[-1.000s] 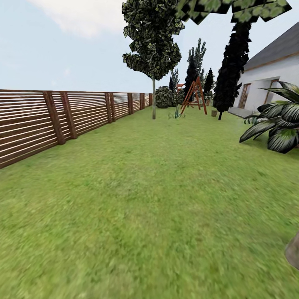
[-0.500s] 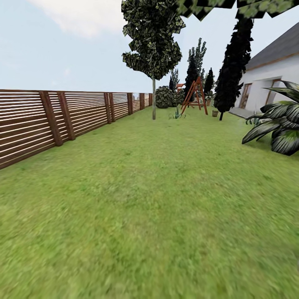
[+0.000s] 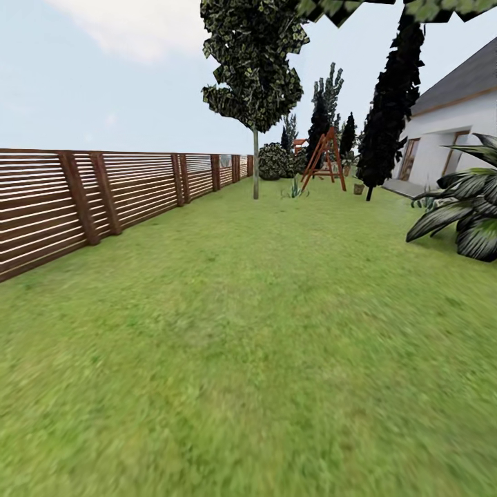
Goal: Take the three Easter eggs out of the wicker basket on the lawn in the garden, then place them on the lawn next to a single tree (choose any tree) so that all three eggs are next to the same tree and none are left in the basket.
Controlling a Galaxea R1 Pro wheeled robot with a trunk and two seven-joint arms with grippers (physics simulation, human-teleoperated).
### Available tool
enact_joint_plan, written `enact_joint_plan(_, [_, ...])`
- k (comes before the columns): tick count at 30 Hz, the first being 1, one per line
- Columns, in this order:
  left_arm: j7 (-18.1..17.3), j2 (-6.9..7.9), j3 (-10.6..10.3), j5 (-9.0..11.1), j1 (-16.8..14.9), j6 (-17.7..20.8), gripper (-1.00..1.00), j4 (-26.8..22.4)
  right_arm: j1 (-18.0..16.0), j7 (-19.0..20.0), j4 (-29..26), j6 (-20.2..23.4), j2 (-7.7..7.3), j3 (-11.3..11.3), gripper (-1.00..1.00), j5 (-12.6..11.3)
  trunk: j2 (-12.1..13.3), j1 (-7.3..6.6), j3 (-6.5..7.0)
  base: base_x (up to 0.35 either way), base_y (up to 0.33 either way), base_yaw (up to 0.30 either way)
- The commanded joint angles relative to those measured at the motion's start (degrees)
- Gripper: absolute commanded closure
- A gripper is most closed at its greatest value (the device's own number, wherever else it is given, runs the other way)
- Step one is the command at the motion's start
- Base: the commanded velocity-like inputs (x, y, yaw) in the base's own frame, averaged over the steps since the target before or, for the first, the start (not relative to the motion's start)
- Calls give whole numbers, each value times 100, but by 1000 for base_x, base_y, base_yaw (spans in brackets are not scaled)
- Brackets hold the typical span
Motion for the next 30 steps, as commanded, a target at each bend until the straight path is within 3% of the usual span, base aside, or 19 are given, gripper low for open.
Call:
enact_joint_plan(1, [7, 2, -34, -7, -3, -21, -100, 6, 1, -5, -7, -16, 0, -5, -100, 4, -2, 3, -5, 332, 0, -68])
enact_joint_plan(17, [7, 3, -34, -7, -2, -21, -100, 4, 1, -5, -3, -16, -1, -8, -100, 2, -2, 3, -5, 332, 0, -101])
enact_joint_plan(30, [7, 3, -36, -9, -1, -21, -100, 4, 1, -3, -11, -15, 0, -12, -100, 2, -2, 3, -5, 332, 0, -228])
